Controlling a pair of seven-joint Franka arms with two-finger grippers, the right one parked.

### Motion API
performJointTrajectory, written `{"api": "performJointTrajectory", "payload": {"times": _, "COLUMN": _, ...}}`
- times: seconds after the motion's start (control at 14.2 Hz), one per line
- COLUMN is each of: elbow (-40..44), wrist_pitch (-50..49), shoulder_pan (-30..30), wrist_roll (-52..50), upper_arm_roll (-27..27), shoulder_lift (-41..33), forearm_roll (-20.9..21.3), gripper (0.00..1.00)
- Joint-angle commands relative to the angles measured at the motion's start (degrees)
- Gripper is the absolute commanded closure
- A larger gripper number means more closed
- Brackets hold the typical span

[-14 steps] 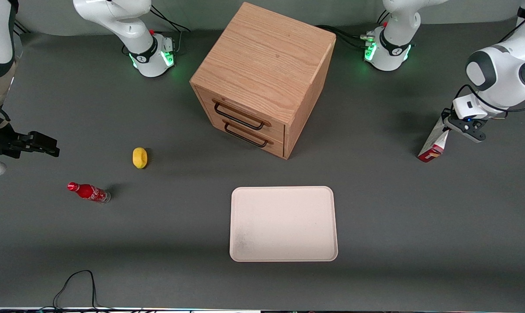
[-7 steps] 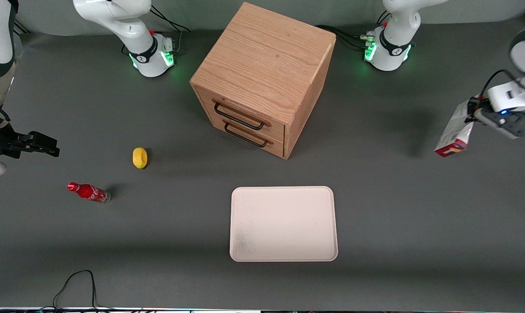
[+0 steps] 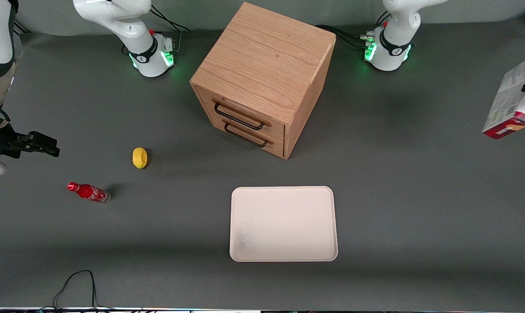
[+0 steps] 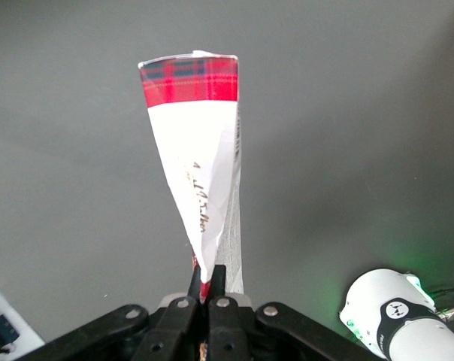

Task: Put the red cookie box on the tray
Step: 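Lift the cookie box with the left gripper and carry it toward the tray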

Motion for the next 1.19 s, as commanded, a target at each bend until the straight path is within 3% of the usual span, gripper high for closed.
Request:
{"api": "performJointTrajectory", "payload": {"times": 0.0, "elbow": 3.71, "wrist_pitch": -2.06, "shoulder_pan": -0.76, "wrist_roll": -4.88, "upper_arm_roll": -1.68, "shoulder_lift": 1.6, "forearm_roll": 1.5, "gripper": 1.0}}
{"api": "performJointTrajectory", "payload": {"times": 0.21, "elbow": 7.29, "wrist_pitch": -1.88, "shoulder_pan": -1.98, "wrist_roll": -21.88, "upper_arm_roll": -5.97, "shoulder_lift": 4.93, "forearm_roll": -0.51, "gripper": 1.0}}
{"api": "performJointTrajectory", "payload": {"times": 0.63, "elbow": 30.56, "wrist_pitch": -6.88, "shoulder_pan": -7.33, "wrist_roll": -58.02, "upper_arm_roll": -19.69, "shoulder_lift": 23.28, "forearm_roll": -1.75, "gripper": 1.0}}
{"api": "performJointTrajectory", "payload": {"times": 0.84, "elbow": 43.48, "wrist_pitch": -9.69, "shoulder_pan": -16.73, "wrist_roll": -69.99, "upper_arm_roll": -20.41, "shoulder_lift": 34.7, "forearm_roll": 0.35, "gripper": 1.0}}
{"api": "performJointTrajectory", "payload": {"times": 1.12, "elbow": 52.82, "wrist_pitch": -6.9, "shoulder_pan": -26.67, "wrist_roll": -78.62, "upper_arm_roll": -19.88, "shoulder_lift": 45.26, "forearm_roll": 2.81, "gripper": 1.0}}
